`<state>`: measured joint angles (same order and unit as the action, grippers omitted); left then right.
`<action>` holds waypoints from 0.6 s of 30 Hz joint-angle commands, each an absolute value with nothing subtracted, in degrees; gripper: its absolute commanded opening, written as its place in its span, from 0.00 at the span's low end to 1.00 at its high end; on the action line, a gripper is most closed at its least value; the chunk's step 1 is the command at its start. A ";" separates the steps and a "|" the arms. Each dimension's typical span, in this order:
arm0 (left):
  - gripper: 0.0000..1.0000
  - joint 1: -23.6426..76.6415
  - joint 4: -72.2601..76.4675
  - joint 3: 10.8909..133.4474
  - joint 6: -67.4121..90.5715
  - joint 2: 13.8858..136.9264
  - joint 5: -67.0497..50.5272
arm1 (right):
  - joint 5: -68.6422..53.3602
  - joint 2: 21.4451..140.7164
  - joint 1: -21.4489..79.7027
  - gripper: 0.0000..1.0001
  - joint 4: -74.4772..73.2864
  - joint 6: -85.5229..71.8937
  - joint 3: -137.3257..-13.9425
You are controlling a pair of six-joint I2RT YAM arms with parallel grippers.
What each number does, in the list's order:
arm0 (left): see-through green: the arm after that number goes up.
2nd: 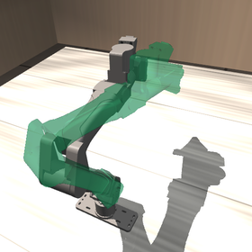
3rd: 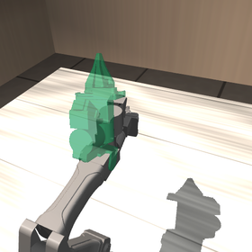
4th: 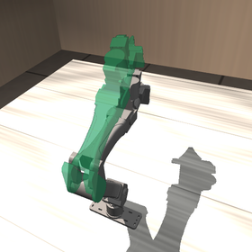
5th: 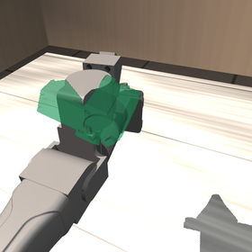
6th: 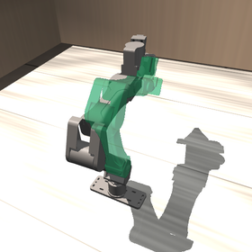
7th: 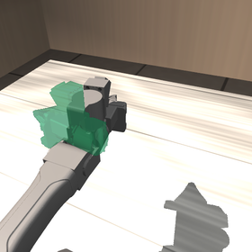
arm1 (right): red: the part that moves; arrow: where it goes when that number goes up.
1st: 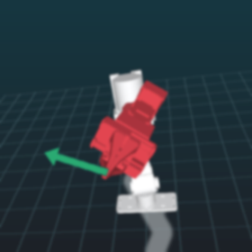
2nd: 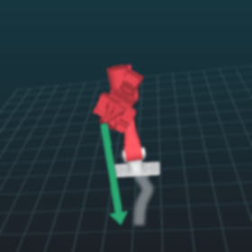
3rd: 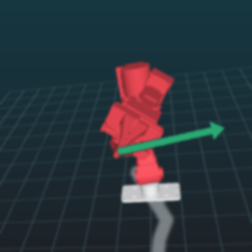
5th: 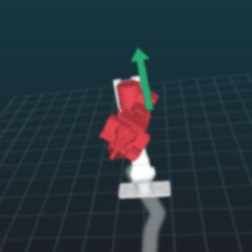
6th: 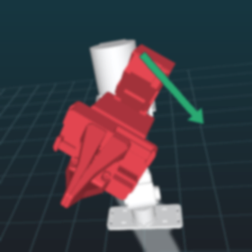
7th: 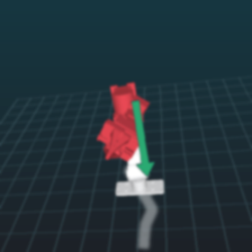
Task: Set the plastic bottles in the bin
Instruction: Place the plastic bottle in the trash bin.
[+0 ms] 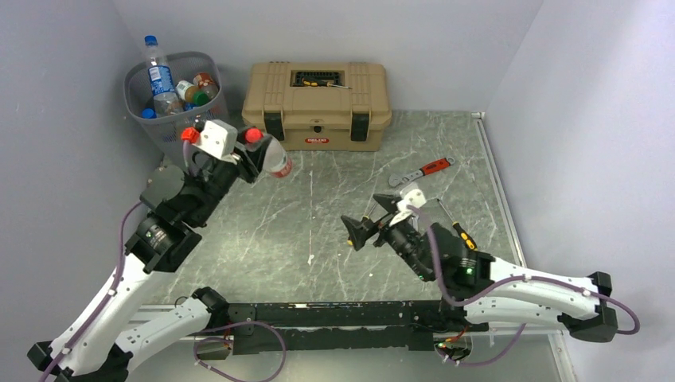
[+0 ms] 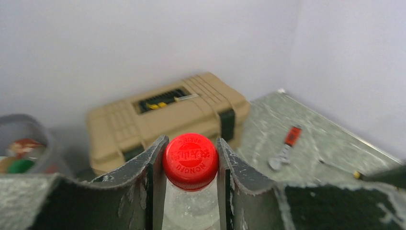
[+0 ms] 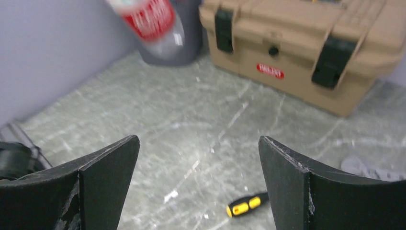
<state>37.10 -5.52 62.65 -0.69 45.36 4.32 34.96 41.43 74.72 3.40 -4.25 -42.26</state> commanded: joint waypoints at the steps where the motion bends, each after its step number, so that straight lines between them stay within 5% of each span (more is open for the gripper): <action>1: 0.00 37.00 -4.63 71.47 -11.38 49.23 16.71 | 42.86 45.73 74.88 1.00 5.36 -11.13 -36.52; 8: 0.00 34.27 -7.25 90.52 -16.65 61.91 20.00 | 41.60 52.41 74.88 0.99 1.72 -19.65 -35.61; 18: 0.00 9.53 -8.60 105.75 -0.73 76.33 11.74 | 36.96 50.78 74.88 0.98 2.03 -24.61 -31.01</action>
<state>16.27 -9.78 101.89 -7.22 72.42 13.72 38.81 52.36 74.72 0.40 -21.67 -31.92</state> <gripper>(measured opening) 0.400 0.984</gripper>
